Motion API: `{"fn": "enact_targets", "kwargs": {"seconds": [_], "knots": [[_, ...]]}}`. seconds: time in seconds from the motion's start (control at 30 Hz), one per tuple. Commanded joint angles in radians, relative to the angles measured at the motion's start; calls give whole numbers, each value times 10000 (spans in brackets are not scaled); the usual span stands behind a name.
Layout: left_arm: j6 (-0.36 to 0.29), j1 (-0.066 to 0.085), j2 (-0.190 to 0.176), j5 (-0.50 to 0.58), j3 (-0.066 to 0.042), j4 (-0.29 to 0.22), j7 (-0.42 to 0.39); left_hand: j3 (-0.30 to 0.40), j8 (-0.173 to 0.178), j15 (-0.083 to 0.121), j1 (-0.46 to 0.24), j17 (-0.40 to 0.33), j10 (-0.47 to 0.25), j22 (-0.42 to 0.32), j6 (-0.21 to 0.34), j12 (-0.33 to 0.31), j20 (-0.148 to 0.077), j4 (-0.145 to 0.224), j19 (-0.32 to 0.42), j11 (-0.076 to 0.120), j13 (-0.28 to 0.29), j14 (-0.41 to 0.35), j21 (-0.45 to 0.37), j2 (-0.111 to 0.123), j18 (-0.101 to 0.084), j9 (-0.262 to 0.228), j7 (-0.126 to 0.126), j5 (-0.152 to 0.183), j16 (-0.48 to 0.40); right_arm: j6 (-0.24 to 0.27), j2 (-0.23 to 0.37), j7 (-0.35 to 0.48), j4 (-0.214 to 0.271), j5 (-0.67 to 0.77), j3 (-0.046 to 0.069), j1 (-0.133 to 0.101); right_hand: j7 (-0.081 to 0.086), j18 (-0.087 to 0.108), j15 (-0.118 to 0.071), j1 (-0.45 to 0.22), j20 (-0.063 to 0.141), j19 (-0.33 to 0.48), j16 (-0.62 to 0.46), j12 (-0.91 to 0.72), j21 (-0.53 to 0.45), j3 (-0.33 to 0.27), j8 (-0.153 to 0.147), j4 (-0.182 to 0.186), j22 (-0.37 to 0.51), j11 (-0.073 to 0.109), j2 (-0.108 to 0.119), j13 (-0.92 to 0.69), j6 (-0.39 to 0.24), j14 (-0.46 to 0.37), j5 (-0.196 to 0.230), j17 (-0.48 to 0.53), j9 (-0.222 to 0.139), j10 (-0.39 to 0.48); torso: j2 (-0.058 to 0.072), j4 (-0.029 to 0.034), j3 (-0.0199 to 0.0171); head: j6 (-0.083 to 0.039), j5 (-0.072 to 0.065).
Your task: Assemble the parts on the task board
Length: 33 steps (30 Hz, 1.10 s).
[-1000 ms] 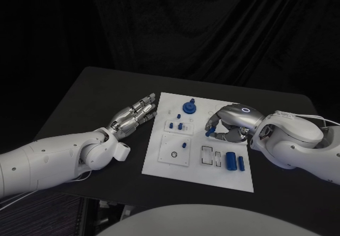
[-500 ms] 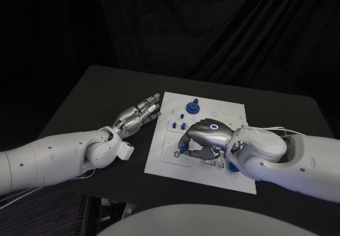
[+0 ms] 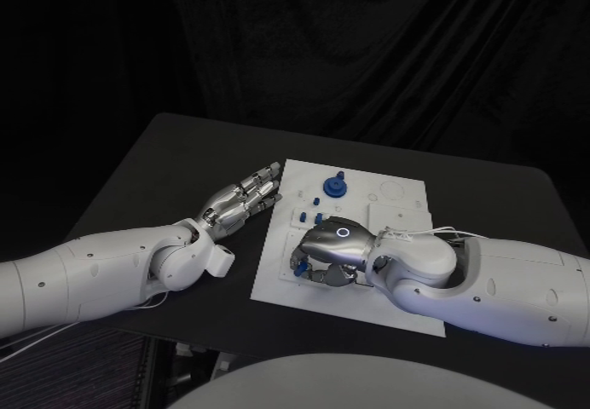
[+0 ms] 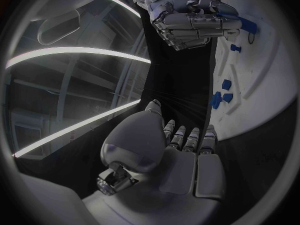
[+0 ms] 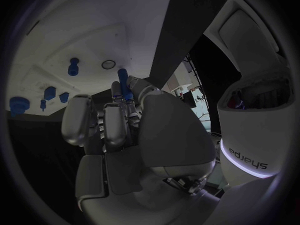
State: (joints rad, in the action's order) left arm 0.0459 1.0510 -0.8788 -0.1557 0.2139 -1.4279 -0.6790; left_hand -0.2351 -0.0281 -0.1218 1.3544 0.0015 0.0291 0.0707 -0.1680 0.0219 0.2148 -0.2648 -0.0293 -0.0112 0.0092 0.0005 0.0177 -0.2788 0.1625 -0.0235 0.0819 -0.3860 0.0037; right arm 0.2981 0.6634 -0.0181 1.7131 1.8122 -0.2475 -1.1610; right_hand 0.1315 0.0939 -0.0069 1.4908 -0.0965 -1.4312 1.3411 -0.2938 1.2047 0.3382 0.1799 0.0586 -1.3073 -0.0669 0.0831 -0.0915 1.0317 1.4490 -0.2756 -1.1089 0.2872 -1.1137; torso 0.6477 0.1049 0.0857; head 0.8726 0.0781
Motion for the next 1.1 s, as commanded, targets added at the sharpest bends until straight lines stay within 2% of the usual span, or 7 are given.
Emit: {"fn": "enact_targets", "kwargs": {"seconds": [0.03,0.17,0.37,0.53,1.1], "knots": [[154,-17,22,41,-9,-11,-870,23,40,-39,101,-15,-8,-3,15,1,58,30,-4,-97,13,-5,53,-17,66,-10,-46,-80,-37,-13,-104,108,-129,575,4,66,28,-177,-16,32,15,16,-33,53,-38,5,-34,-82,-1622,-28,90,-13,-73,-10,52,18,12,-65,-2,1,11,0,3],[164,-18,24,41,-9,-7,-866,23,40,-39,101,-15,-8,-3,15,1,58,30,-4,-97,13,-5,53,-17,66,-10,-46,-80,-37,34,-152,86,-193,680,4,96,26,-177,-17,43,14,17,-33,57,-36,11,-37,-94,-1623,-26,94,-17,-72,-11,66,16,20,-77,-5,-22,13,0,21],[187,-22,36,41,-10,15,-855,31,41,-42,121,-15,-10,0,21,0,58,44,-6,-103,13,-5,55,-19,63,-9,-48,-103,-37,207,-124,4,-223,818,5,112,15,-178,-25,73,14,18,-31,63,-21,30,-22,-136,-1628,-12,102,-43,-9,-13,106,2,72,-154,10,17,-3,0,3],[198,-25,39,41,-10,28,-847,38,42,-47,138,-15,-11,4,29,-1,59,58,-9,-107,12,-5,57,-20,60,-8,-50,-123,-37,228,-58,-43,-208,849,5,116,-16,-175,-38,73,21,26,-36,108,-26,38,39,-163,-1627,5,105,-63,145,-17,117,3,163,-188,9,-5,-1,0,46],[198,-38,26,41,-10,47,-815,54,42,-57,181,-15,-8,2,32,2,63,93,-11,-116,13,-5,57,-22,53,-8,-48,-171,-37,42,230,-234,-198,863,5,114,-20,-161,-37,73,24,58,-82,167,-95,42,56,-185,-1608,-3,122,-64,197,-46,107,81,214,-152,-8,-13,-8,0,103]]}}
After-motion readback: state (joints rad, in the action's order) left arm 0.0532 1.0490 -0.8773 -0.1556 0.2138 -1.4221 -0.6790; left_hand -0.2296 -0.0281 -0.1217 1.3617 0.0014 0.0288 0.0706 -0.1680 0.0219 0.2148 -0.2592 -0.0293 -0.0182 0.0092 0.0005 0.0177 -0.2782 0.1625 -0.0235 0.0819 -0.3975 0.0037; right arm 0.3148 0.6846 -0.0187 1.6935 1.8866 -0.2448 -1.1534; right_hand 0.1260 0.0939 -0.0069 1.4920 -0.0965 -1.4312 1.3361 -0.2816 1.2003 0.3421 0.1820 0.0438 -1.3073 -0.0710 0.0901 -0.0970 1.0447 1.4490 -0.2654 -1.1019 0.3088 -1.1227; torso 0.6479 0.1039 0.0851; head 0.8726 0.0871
